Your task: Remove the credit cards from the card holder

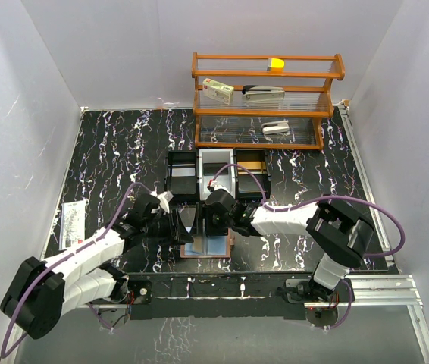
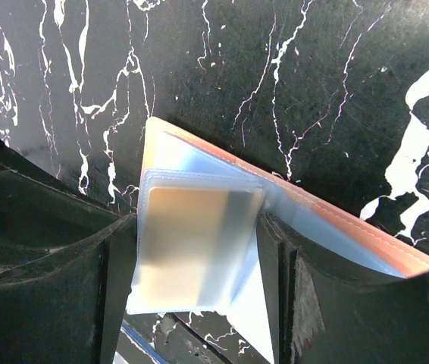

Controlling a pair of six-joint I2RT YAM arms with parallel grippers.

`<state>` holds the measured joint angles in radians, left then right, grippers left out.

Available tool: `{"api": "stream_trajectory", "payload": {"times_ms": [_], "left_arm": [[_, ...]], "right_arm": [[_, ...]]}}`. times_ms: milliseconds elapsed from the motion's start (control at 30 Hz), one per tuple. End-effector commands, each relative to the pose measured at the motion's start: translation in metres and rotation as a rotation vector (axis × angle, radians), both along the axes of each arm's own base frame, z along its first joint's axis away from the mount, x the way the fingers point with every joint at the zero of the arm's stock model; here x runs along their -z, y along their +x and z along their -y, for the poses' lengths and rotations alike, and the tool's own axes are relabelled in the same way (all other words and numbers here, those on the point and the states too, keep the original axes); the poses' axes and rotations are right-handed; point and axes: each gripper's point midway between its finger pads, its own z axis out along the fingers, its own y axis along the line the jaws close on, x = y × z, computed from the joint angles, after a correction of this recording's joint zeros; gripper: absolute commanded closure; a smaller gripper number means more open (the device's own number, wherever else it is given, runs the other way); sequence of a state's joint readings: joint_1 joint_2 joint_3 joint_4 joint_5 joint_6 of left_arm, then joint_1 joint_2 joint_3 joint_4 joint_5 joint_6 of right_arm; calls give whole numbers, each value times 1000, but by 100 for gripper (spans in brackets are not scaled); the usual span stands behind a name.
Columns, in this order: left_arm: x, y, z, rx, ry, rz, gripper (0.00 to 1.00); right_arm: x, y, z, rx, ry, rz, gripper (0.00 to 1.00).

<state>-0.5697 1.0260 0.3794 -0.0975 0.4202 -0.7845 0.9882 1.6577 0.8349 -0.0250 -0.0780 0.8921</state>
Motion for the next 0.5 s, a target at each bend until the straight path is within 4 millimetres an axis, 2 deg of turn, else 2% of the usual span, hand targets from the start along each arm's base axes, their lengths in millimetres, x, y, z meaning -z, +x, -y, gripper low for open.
{"api": "stream_trajectory", "payload": {"times_ms": [0, 300, 467], "left_arm": [[1, -7, 2, 53, -3, -2, 61], [8, -7, -4, 30, 37, -10, 66], [2, -6, -5, 29, 32, 15, 61]], "right_arm": [[18, -11, 9, -13, -41, -47, 40], [19, -12, 11, -13, -41, -53, 40], [20, -12, 11, -13, -34, -55, 41]]}}
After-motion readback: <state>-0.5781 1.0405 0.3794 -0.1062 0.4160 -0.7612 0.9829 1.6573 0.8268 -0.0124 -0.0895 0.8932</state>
